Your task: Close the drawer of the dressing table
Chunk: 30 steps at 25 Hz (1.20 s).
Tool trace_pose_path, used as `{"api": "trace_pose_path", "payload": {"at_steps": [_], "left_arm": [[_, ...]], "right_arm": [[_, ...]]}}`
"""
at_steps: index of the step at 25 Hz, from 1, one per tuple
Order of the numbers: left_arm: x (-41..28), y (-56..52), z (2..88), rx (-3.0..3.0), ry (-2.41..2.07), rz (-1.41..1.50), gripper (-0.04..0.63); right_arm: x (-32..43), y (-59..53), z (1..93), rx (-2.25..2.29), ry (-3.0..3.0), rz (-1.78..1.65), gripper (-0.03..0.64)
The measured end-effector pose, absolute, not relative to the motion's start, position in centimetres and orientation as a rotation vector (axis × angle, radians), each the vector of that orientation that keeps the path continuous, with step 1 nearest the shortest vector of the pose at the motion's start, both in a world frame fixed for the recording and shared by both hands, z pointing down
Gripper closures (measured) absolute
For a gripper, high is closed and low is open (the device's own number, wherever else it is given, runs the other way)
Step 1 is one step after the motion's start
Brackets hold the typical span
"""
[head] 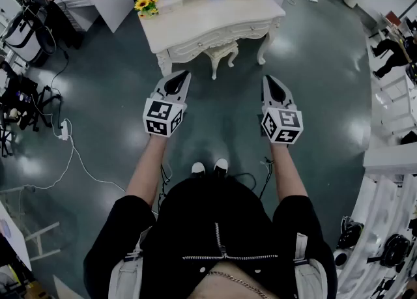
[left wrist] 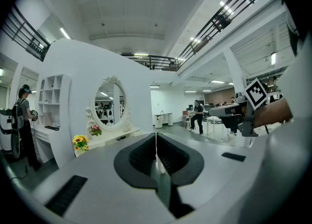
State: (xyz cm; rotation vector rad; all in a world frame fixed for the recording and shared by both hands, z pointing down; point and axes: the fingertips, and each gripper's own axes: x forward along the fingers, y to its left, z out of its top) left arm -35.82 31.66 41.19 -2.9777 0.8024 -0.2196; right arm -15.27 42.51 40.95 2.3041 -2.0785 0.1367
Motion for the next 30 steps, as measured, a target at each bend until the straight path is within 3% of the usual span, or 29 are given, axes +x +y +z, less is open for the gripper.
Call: {"api": "trace_pose_path", "payload": {"at_steps": [30], "left_arm": [[-25.6, 24.3, 44.0, -2.996, 0.86, -0.247, 0.574]], "right_arm": [[-6.5, 33.3, 43.9, 2.218, -2.166, 0.195, 0.611]]}}
